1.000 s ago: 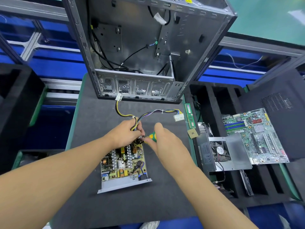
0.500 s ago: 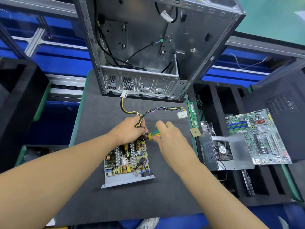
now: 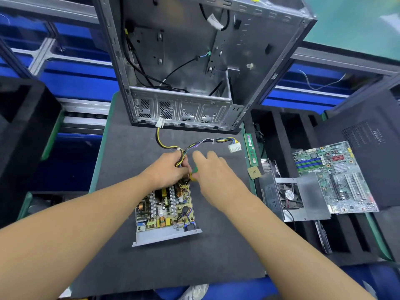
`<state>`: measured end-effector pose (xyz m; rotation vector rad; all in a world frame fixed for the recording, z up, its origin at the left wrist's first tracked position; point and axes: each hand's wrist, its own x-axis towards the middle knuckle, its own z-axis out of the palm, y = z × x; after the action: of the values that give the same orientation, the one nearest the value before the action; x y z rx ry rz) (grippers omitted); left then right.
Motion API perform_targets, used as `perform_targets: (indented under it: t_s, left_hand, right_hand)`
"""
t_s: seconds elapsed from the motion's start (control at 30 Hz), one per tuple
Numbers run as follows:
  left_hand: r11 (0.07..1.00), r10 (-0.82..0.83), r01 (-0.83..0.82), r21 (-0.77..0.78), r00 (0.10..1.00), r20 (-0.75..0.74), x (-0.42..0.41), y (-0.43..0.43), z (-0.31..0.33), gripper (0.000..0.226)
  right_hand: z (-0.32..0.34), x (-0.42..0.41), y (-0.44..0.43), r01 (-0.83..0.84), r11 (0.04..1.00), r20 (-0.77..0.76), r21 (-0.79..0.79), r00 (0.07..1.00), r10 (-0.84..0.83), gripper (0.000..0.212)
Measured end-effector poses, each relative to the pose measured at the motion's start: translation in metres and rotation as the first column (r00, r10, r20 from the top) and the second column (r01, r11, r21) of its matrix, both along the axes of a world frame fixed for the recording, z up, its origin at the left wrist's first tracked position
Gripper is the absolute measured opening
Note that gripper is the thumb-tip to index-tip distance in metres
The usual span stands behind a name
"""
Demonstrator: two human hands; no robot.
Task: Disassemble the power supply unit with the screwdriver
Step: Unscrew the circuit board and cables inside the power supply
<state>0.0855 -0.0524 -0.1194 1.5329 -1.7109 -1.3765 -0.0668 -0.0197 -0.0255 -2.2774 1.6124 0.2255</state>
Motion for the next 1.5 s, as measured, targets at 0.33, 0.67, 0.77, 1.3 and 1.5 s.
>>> perform_targets:
  t_s: [0.33, 0.67, 0.77, 1.3, 1.5]
  left_hand:
    - [0.994, -0.091, 0.078, 0.075, 0.979, 0.181, 0.004, -0.004, 0.010, 0.017]
    - [0.995, -0.024, -0.022, 0.100, 0.899, 0.436, 0.016, 0.007, -0.003, 0.048]
    - [0.996, 0.001, -0.038, 0.077, 0.904, 0.428, 0.014, 0.006, -0.007, 0.040]
    - [0.996, 0.011, 0.024, -0.090, 0.926, 0.378, 0.020, 0.016, -0.004, 0.012]
    - [0.993, 0.109, -0.085, -0.080, 0.921, 0.373, 0.018, 0.018, -0.001, 0.014]
  right_hand:
    - [0.022, -0.009, -0.008, -0.141, 0.989, -0.034, 0.034, 0.989, 0.142, 0.017]
    - [0.024, -0.028, -0.015, -0.065, 0.944, 0.199, 0.324, 0.980, -0.001, 0.019]
    - [0.023, -0.027, -0.012, 0.006, 0.943, 0.173, 0.332, 0.983, -0.068, 0.016]
    - [0.011, -0.026, 0.000, 0.110, 0.985, 0.175, 0.136, 0.975, -0.133, 0.025]
    - [0.008, -0.035, 0.000, 0.011, 0.990, 0.264, 0.142, 0.963, -0.049, 0.013]
